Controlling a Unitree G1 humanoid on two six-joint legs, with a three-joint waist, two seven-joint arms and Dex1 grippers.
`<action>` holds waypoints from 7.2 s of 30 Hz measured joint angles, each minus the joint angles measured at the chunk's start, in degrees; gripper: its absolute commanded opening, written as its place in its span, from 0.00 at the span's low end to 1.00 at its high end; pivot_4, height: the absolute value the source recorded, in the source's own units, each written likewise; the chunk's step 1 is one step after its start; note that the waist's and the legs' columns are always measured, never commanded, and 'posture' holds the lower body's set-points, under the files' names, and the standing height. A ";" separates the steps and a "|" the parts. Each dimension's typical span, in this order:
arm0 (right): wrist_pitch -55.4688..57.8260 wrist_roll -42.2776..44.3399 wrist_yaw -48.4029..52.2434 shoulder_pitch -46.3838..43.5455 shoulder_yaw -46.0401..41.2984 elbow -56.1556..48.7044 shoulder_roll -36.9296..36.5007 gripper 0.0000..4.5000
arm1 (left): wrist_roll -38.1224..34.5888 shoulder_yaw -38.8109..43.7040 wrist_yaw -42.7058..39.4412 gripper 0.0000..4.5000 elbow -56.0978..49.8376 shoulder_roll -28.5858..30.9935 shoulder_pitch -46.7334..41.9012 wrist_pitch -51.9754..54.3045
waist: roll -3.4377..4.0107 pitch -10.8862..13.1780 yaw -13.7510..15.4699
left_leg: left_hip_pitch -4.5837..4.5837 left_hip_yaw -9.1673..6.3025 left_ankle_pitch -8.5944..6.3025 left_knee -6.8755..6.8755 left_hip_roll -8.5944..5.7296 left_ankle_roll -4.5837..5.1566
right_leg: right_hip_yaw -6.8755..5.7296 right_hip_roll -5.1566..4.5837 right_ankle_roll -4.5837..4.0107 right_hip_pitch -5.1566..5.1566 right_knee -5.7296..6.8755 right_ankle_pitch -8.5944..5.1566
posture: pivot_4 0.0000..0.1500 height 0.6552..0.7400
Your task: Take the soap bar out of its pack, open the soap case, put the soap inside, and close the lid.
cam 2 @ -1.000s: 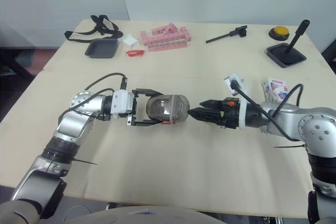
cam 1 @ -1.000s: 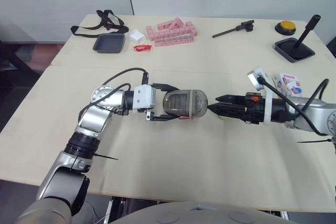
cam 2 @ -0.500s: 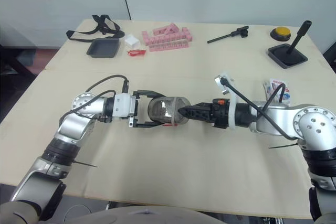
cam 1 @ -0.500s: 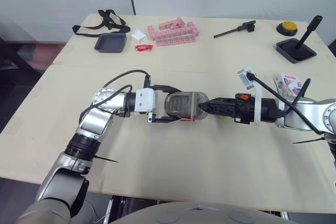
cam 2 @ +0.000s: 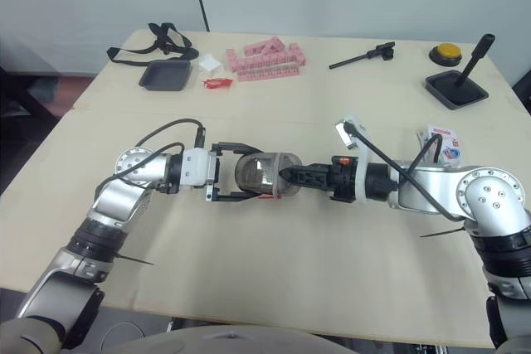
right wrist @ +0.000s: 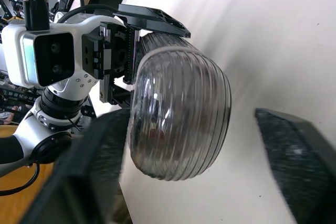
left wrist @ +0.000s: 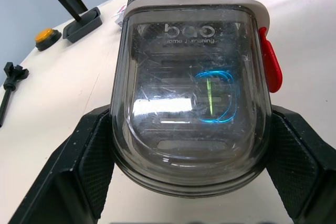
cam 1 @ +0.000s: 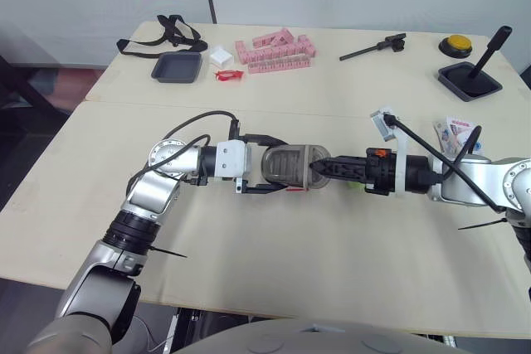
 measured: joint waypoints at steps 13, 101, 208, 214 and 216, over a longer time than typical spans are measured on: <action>-0.18 0.80 2.90 0.79 -0.02 1.50 0.72 0.47 | 0.23 -0.01 0.02 0.77 0.37 0.44 -0.19 -1.08 | 0.00 0.00 0.02 | -0.05 0.00 0.00 0.00 0.01 -0.01 | -0.05 -0.03 0.00 0.01 -0.04 0.00 | 1.00 0.66; 16.96 -67.92 37.94 -11.70 -1.83 29.78 -10.57 0.57 | -0.78 0.09 -1.55 0.77 -0.51 3.61 3.32 2.79 | -0.03 0.02 -0.42 | -0.26 0.04 -0.13 0.00 0.05 0.48 | -0.20 -0.08 -0.04 -0.11 -0.10 -0.01 | 1.00 0.66; -66.17 -83.34 70.64 39.38 -8.59 3.92 13.60 0.99 | 14.52 -15.15 -5.45 0.77 -4.96 6.60 -18.88 37.54 | -0.03 0.03 -1.74 | -0.59 0.33 -0.17 0.13 0.15 1.13 | -0.25 -0.24 -0.12 -0.38 -0.02 -0.05 | 1.00 0.66; -66.31 -83.35 71.04 38.71 -8.59 4.32 13.39 0.99 | 14.94 -14.73 -5.58 0.77 -3.17 9.47 -18.48 33.97 | -0.02 0.03 -1.79 | -0.59 0.33 -0.17 0.12 0.15 1.13 | -0.25 -0.24 -0.12 -0.38 -0.03 -0.05 | 1.00 0.66; -66.32 -83.36 71.08 38.66 -8.58 4.40 13.32 0.99 | 14.84 -14.02 -6.10 0.77 -3.01 10.35 -17.38 32.76 | -0.02 0.04 -1.81 | -0.59 0.34 -0.17 0.09 0.15 1.13 | -0.25 -0.24 -0.12 -0.38 -0.04 -0.05 | 1.00 0.66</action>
